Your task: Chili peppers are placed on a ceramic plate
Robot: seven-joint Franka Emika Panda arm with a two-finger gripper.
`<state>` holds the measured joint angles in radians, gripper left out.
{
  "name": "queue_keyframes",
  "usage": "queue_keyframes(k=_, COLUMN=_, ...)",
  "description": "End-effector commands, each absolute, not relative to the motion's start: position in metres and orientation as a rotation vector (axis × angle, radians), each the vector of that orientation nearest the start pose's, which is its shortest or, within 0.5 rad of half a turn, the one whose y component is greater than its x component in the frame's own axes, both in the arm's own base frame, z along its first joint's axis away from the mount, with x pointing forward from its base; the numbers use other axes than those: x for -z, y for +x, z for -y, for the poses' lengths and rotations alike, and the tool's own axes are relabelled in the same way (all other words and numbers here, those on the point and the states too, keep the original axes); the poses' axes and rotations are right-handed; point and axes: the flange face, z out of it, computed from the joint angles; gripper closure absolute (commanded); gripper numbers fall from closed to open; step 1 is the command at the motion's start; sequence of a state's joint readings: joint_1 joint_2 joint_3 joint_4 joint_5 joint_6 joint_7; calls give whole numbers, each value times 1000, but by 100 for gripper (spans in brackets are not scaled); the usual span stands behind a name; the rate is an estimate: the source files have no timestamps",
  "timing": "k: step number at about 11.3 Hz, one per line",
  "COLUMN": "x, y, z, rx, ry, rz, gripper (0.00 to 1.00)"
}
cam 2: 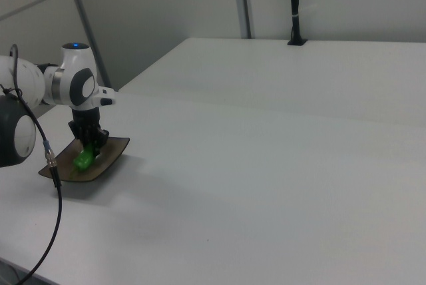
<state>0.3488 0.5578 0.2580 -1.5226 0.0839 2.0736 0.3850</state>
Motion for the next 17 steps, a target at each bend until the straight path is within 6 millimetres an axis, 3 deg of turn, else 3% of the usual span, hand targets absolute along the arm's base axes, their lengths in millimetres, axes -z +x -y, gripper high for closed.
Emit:
queue_keyframes(k=1, x=-348, y=591, z=-383, rx=-93, ry=-2959, rz=184, gripper=48)
queue_keyframes(k=2, x=-348, y=592, z=-383, rx=-87, ry=-2960, rz=186, gripper=36)
queue_keyframes(k=5, x=-347, y=591, z=-383, rx=-75, ry=-2980, rz=209, gripper=17)
queue_keyframes(k=6, x=-347, y=590, z=-384, rx=-71, ry=-2984, rz=217, gripper=5)
queue_keyframes(k=7, x=-348, y=591, z=-383, rx=-68, ry=-2985, rz=219, gripper=0)
queue_keyframes(k=10, x=-357, y=590, z=-382, rx=-56, ry=-2992, rz=229, gripper=0)
queue_keyframes(k=13, x=-424, y=581, z=-361, rx=28, ry=-3015, rz=220, gripper=0)
queue_keyframes(k=17, x=-550, y=557, z=-266, rx=-8, ry=-3117, rz=44, gripper=0)
